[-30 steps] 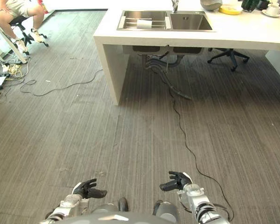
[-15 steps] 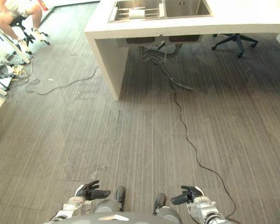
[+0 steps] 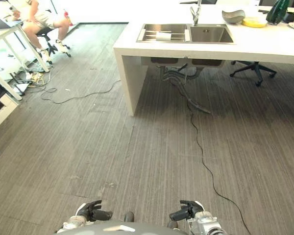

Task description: Place the dishes in the dishwasher.

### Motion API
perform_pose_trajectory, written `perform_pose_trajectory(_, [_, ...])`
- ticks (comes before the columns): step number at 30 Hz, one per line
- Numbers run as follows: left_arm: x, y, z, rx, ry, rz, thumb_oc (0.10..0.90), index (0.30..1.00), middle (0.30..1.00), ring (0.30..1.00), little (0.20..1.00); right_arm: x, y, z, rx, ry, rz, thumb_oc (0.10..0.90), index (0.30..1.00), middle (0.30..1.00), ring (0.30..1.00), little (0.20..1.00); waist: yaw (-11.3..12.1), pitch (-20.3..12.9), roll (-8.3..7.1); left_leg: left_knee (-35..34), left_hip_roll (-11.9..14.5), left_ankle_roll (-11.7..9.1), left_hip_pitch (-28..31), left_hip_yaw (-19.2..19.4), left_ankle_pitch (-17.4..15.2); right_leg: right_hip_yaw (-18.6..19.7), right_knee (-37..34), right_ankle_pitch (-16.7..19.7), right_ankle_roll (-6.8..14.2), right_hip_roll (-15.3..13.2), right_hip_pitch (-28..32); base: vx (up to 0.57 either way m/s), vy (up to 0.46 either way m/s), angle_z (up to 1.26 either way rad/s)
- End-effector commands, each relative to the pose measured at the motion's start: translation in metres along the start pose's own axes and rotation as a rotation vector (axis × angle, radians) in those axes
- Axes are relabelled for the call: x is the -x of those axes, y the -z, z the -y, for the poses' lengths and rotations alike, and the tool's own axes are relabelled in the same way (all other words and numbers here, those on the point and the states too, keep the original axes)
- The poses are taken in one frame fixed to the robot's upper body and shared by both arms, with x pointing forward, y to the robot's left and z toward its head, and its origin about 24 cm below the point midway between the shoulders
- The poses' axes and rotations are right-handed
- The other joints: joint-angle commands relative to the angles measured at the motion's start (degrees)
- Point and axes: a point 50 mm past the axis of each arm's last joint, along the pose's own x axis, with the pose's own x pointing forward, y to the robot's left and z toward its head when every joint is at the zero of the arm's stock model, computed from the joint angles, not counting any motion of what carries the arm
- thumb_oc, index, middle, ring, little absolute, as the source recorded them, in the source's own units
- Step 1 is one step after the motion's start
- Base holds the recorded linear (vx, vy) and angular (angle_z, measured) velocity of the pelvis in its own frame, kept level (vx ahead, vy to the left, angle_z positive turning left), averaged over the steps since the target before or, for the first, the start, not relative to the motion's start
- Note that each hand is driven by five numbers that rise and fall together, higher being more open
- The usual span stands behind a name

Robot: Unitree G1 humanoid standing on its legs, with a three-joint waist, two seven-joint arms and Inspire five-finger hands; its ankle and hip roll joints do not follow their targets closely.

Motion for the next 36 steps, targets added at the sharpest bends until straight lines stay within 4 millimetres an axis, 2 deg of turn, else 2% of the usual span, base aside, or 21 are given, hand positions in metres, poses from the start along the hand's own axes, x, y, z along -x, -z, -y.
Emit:
perform_pose_trajectory(1, [-0.005,-0.028,-0.005,0.077,-0.023,0.084,0.800,0.900,0.900,0.900,0.900,-0.002,-0.029,0.002,0.024,0.008,0.100,0.800,0.900,0.900,0.900,0.900,1.28,0.67,-5.05,-0.21,-1.85,0.29,-0.12,-0.52,-2.54,-0.65,0.39,-6.44,3.27,-4.40,1.49,0.06,0.015,0.01])
perform_pose_trajectory(7, [-0.002,-0.012,-0.006,0.203,-0.023,0.040,0.800,0.900,0.900,0.900,0.900,-0.002,-0.029,-0.002,-0.012,-0.004,0.109,0.800,0.900,0.900,0.900,0.900,1.33,0.15,-4.97,0.80,-2.07,0.63,0.56,0.06,-3.61,0.03,0.70,-6.61,3.22,-4.56,1.96,0.05,0.024,-0.04])
perform_pose_trajectory(8, [-0.001,-0.003,-0.005,0.234,-0.006,0.000,0.800,0.900,0.900,0.900,0.900,-0.002,-0.032,-0.002,-0.012,-0.031,0.106,0.800,0.900,0.900,0.900,0.900,1.04,0.03,-5.02,3.51,-2.34,0.96,0.27,0.56,-5.04,0.65,1.24,-6.67,3.24,-4.84,1.98,0.05,0.032,-0.05])
perform_pose_trajectory(13, [-0.001,-0.001,-0.004,0.221,0.015,-0.010,0.800,0.900,0.900,0.900,0.900,-0.003,-0.036,-0.001,0.052,-0.049,0.098,0.800,0.900,0.900,0.900,0.900,1.04,-0.09,-5.04,6.13,-2.85,1.55,-0.70,1.16,-6.54,1.30,2.53,-7.05,3.30,-5.33,1.45,0.04,0.057,-0.20])
perform_pose_trajectory(17, [-0.002,-0.005,-0.006,0.201,0.024,-0.006,0.800,0.900,0.900,0.900,0.900,-0.003,-0.037,0.002,0.079,-0.046,0.074,0.800,0.900,0.900,0.900,0.900,1.14,-0.37,-5.17,8.11,-4.22,2.93,-1.21,1.63,-8.42,1.68,6.37,-7.96,3.88,-6.61,0.15,0.07,0.151,-0.13])
perform_pose_trajectory(19, [-0.002,-0.006,-0.006,0.197,0.029,-0.008,0.800,0.900,0.900,0.900,0.900,-0.004,-0.038,0.003,0.082,-0.041,0.068,0.800,0.900,0.900,0.900,0.900,1.16,-0.27,-5.18,9.12,-4.85,3.68,-1.50,1.87,-9.39,1.49,9.57,-8.84,4.30,-7.57,-0.84,0.08,0.228,-0.11])
perform_pose_trajectory(20, [-0.003,-0.008,-0.009,0.203,0.033,-0.004,0.800,0.900,0.900,0.900,0.900,-0.004,-0.040,0.003,0.089,-0.041,0.063,0.800,0.900,0.900,0.900,0.900,1.19,0.11,-4.94,10.23,-5.30,4.86,-1.50,2.01,-10.57,0.89,16.35,-9.97,5.09,-9.01,-3.31,0.04,0.154,-0.05])
perform_pose_trajectory(21, [-0.003,-0.008,-0.009,0.203,0.033,-0.004,0.800,0.900,0.900,0.900,0.900,-0.004,-0.040,0.003,0.089,-0.041,0.063,0.800,0.900,0.900,0.900,0.900,1.23,0.07,-5.00,10.30,-5.36,4.89,-1.60,2.05,-10.61,0.97,16.63,-10.10,5.12,-9.13,-3.52,0.07,0.238,-0.05])
perform_pose_trajectory(22, [-0.003,-0.009,-0.009,0.207,0.037,0.000,0.800,0.900,0.900,0.900,0.900,-0.004,-0.041,0.003,0.092,-0.045,0.063,0.800,0.900,0.900,0.900,0.900,1.48,0.37,-5.03,11.01,-5.82,5.71,-1.65,2.00,-11.20,0.91,20.90,-10.47,5.65,-9.73,-5.00,0.08,0.196,0.00])
perform_pose_trajectory(23, [-0.003,-0.010,-0.010,0.217,0.047,0.004,0.800,0.900,0.900,0.900,0.900,-0.004,-0.042,0.003,0.100,-0.049,0.062,0.800,0.900,0.900,0.900,0.900,1.57,0.94,-4.93,11.29,-6.39,6.77,-0.89,2.02,-12.25,0.63,26.48,-9.91,6.58,-10.82,-6.91,0.17,0.382,-0.05])
perform_pose_trajectory(24, [-0.002,-0.012,-0.012,0.213,0.054,0.016,0.800,0.900,0.900,0.900,0.900,-0.004,-0.044,0.005,0.110,-0.052,0.065,0.800,0.900,0.900,0.900,0.900,1.16,2.20,-4.35,11.33,-7.02,8.54,1.04,1.93,-13.71,1.59,37.29,-6.90,8.09,-12.36,-11.21,0.14,0.297,-0.02])
perform_pose_trajectory(25, [-0.002,-0.012,-0.012,0.213,0.054,0.016,0.800,0.900,0.900,0.900,0.900,-0.004,-0.044,0.005,0.110,-0.052,0.065,0.800,0.900,0.900,0.900,0.900,1.18,2.04,-4.33,11.30,-6.97,8.53,0.85,1.95,-13.62,1.57,37.17,-6.77,8.05,-12.28,-11.36,0.17,0.274,-0.22])
perform_pose_trajectory(26, [-0.002,-0.011,-0.016,0.213,0.039,0.014,0.800,0.900,0.900,0.900,0.900,-0.004,-0.044,0.005,0.103,-0.054,0.065,0.800,0.900,0.900,0.900,0.900,0.69,2.83,-3.89,11.07,-7.02,9.06,2.46,1.88,-14.09,2.18,41.47,-4.42,8.52,-12.61,-13.86,0.18,0.144,-0.26])
perform_pose_trajectory(27, [-0.002,-0.008,-0.019,0.225,0.029,0.005,0.800,0.900,0.900,0.900,0.900,-0.004,-0.043,0.005,0.081,-0.053,0.066,0.800,0.900,0.900,0.900,0.900,0.19,3.05,-3.69,10.36,-7.11,9.36,4.02,1.52,-14.51,2.06,41.91,-3.10,8.37,-12.76,-15.32,0.29,0.162,-0.25])
perform_pose_trajectory(28, [-0.002,-0.007,-0.020,0.232,0.025,0.004,0.800,0.900,0.900,0.900,0.900,-0.003,-0.042,0.006,0.068,-0.052,0.067,0.800,0.900,0.900,0.900,0.900,-0.09,3.21,-3.83,9.69,-7.53,9.34,5.35,1.04,-14.92,1.93,39.07,-2.72,8.20,-12.91,-15.66,0.43,0.064,-0.12])
perform_pose_trajectory(29, [-0.001,-0.007,-0.022,0.245,0.015,0.008,0.800,0.900,0.900,0.900,0.900,-0.003,-0.042,0.008,0.044,-0.046,0.081,0.800,0.900,0.900,0.900,0.900,-0.61,3.14,-4.30,9.13,-8.20,8.79,6.33,-0.65,-15.59,2.27,30.82,-1.61,7.44,-13.08,-16.61,0.32,0.006,-0.02])
perform_pose_trajectory(30, [-0.001,-0.007,-0.022,0.245,0.015,0.008,0.800,0.900,0.900,0.900,0.900,-0.003,-0.042,0.008,0.044,-0.045,0.080,0.800,0.900,0.900,0.900,0.900,-0.69,3.20,-4.14,9.13,-8.04,8.75,6.46,-0.73,-15.66,2.09,30.59,-1.55,7.43,-12.92,-16.32,0.32,-0.047,0.14])
perform_pose_trajectory(33, [-0.003,-0.021,-0.023,0.230,0.021,0.052,0.800,0.900,0.900,0.900,0.900,-0.001,-0.044,0.015,0.014,-0.023,0.094,0.800,0.900,0.900,0.900,0.900,-1.82,4.18,-4.19,10.45,-7.96,6.70,7.02,-3.10,-17.84,4.32,14.04,3.01,8.53,-16.12,-17.99,0.23,-0.091,0.32])
perform_pose_trajectory(34, [-0.003,-0.021,-0.023,0.230,0.021,0.052,0.800,0.900,0.900,0.900,0.900,-0.001,-0.044,0.015,0.013,-0.023,0.095,0.800,0.900,0.900,0.900,0.900,-1.92,4.13,-4.26,10.47,-8.03,6.71,6.89,-3.20,-17.74,4.22,13.79,3.21,8.53,-16.18,-17.94,0.44,-0.069,0.34])
perform_pose_trajectory(35, [-0.004,-0.030,-0.021,0.215,0.029,0.083,0.800,0.900,0.900,0.900,0.900,-0.001,-0.038,0.019,-0.006,-0.013,0.077,0.800,0.900,0.900,0.900,0.900,-2.70,4.48,-4.47,11.49,-8.45,5.73,8.22,-4.68,-19.04,6.02,8.20,6.82,9.75,-18.30,-19.44,0.48,-0.033,0.34])
perform_pose_trajectory(36, [-0.004,-0.032,-0.022,0.216,0.028,0.089,0.800,0.900,0.900,0.900,0.900,-0.001,-0.036,0.020,-0.010,-0.010,0.070,0.800,0.900,0.900,0.900,0.900,-2.95,4.47,-4.58,11.71,-8.65,5.58,9.15,-5.01,-19.65,5.79,7.21,8.21,10.08,-18.68,-19.97,0.67,-0.030,0.34])
